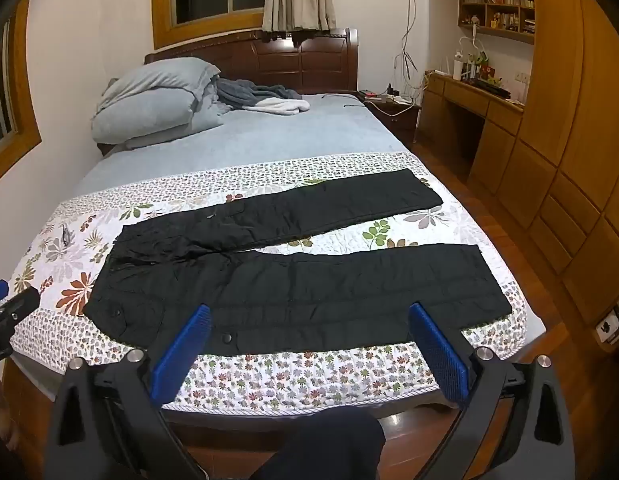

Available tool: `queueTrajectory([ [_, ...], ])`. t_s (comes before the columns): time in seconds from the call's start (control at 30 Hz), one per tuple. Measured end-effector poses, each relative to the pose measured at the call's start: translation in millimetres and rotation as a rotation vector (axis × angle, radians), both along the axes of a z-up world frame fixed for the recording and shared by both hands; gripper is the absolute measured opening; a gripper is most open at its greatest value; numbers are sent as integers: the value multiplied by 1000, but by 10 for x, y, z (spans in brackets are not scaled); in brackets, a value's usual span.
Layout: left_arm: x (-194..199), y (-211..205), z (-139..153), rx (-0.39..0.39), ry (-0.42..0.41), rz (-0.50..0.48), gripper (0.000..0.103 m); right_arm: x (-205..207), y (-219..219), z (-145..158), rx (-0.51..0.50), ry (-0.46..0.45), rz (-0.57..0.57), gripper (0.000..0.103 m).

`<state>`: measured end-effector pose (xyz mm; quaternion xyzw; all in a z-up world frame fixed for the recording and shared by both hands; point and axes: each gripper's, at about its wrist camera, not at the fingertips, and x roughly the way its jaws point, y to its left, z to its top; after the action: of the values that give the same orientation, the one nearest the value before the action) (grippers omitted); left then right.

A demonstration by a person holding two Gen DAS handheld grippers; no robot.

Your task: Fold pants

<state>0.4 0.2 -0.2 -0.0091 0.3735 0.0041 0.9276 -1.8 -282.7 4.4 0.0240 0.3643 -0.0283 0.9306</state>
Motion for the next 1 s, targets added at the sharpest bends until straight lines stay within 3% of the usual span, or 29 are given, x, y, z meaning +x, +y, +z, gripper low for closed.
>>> queueTrajectory([
  [1.0,11,61,-16,8,2,15,101,36,11,-14,-7,2,8,100],
])
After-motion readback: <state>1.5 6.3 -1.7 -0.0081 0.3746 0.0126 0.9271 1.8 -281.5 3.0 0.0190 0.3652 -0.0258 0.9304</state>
